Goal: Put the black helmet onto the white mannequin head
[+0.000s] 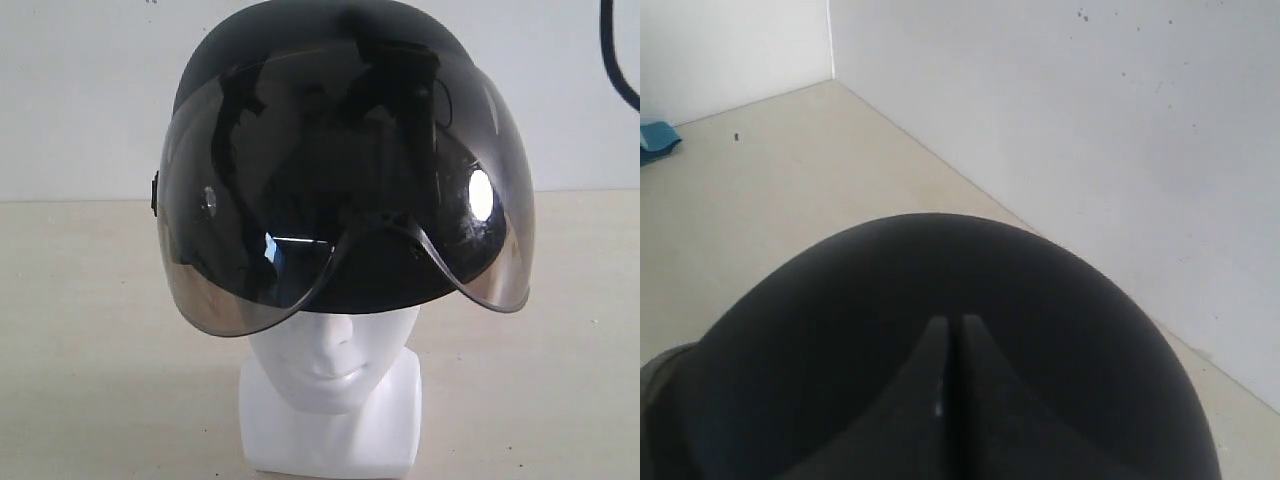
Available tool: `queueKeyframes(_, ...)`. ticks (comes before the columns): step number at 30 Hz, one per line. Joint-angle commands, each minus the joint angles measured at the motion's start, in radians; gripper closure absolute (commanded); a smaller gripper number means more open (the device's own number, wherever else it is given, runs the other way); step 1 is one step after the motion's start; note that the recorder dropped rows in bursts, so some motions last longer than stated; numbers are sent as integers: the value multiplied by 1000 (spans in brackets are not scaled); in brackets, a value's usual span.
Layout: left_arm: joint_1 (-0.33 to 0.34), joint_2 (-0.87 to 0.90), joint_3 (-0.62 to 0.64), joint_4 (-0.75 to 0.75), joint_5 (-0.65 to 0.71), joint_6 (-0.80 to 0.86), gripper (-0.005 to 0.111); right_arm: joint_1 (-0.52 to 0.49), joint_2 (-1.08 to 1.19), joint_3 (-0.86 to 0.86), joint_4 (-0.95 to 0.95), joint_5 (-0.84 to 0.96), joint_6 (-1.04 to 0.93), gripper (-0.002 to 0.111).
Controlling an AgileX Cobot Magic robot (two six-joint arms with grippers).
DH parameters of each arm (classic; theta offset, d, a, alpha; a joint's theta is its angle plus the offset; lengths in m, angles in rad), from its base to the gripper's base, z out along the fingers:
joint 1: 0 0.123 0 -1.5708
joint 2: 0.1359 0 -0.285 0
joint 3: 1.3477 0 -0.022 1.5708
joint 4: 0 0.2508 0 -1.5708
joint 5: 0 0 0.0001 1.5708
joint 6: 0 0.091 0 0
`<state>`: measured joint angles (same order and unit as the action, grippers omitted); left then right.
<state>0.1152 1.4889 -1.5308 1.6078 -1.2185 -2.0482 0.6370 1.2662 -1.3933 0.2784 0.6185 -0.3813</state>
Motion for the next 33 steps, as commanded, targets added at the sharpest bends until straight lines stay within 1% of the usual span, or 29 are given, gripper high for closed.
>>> queueKeyframes(1, -70, 82, -95, 94, -3, -51, 102, 1, -15, -6, 41, 35, -32, 109)
queueKeyframes(2, -96, 115, -129, 132, -3, -51, 102, 1, -25, -6, 41, 52, -46, 109)
queueKeyframes(4, -124, 153, -160, 133, -3, -51, 102, 1, -57, -6, 74, 66, -61, 109)
queueKeyframes(5, -133, 160, -163, 133, -3, -51, 102, 1, -68, -6, 85, 79, -72, 109)
queueKeyframes(8, -209, 193, -164, 137, -3, -51, 102, 1, -92, -6, 109, 162, -74, 109)
queueKeyframes(11, -257, 214, -164, 137, -3, -46, 102, 1, -86, -6, 111, 168, -74, 109)
queueKeyframes(14, -296, 226, -164, 137, -3, 16, 102, 1, -88, -6, 112, 171, -74, 109)
queueKeyframes(16, -322, 231, -164, 137, -3, 23, 102, 1, -88, -6, 112, 176, -74, 109)
queueKeyframes(21, -360, 254, -164, 137, -3, 42, 102, 1, -86, -4, 126, 178, -88, 109)
queueKeyframes(26, -381, 294, -164, 137, -3, 19, 102, 1, -86, -2, 126, 181, -101, 109)
queueKeyframes(33, -381, 304, -164, 137, -3, 19, 102, 1, -56, -2, 126, 238, -99, 109)
